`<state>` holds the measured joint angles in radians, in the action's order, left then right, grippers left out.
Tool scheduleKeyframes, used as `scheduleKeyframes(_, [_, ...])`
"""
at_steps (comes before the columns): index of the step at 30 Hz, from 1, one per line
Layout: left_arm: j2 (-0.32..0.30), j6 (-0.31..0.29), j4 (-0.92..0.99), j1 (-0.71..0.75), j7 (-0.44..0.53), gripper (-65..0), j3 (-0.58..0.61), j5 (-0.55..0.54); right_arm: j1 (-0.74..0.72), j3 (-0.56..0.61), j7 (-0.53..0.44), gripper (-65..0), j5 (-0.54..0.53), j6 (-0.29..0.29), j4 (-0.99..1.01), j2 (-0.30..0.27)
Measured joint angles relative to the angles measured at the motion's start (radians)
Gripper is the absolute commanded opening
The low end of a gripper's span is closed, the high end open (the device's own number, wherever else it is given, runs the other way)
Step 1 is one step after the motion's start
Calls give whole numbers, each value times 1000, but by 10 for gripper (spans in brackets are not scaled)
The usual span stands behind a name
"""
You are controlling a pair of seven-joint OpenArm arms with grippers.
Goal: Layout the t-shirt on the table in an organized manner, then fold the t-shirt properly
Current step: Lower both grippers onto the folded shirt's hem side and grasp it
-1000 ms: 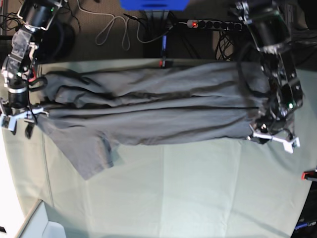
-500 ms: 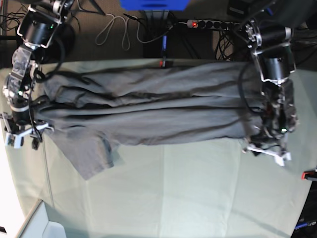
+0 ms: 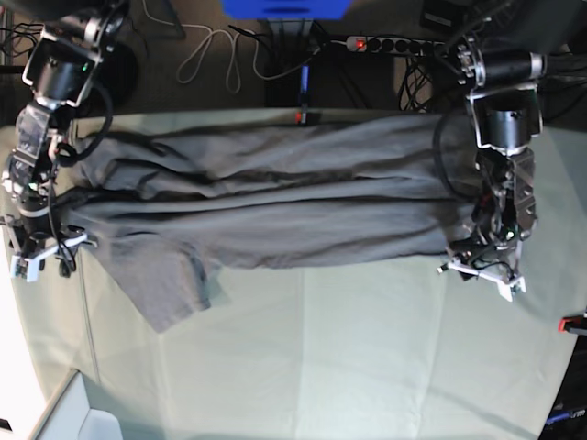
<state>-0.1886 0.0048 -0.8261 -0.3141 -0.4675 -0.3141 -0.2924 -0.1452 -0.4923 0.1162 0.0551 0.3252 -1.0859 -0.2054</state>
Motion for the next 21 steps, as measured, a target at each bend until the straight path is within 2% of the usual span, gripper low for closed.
scheduleKeyframes(3, [-8, -1, 1, 3, -3, -524, -1, 0, -35, -3, 14, -324, 1, 0, 61, -19])
scheduleKeyframes(6, [-8, -1, -2, 3, -14, -650, -3, -1, -75, 7, 6, -324, 0, 0, 98, -28])
scheduleKeyframes(10, [-6, 0, -9, 3, -35, -650, -4, -3, -90, 130, -3, -324, 0, 0, 150, -48])
scheduleKeyframes(14, [-3, 1, -78, 16, -105, -650, -4, -3, -96, 235, 11, -324, 0, 0, 225, -61])
scheduleKeyframes(21, [2, -1, -201, 37, -143, -650, -5, -4, -211, 256, -20, -324, -11, 0, 456, -97])
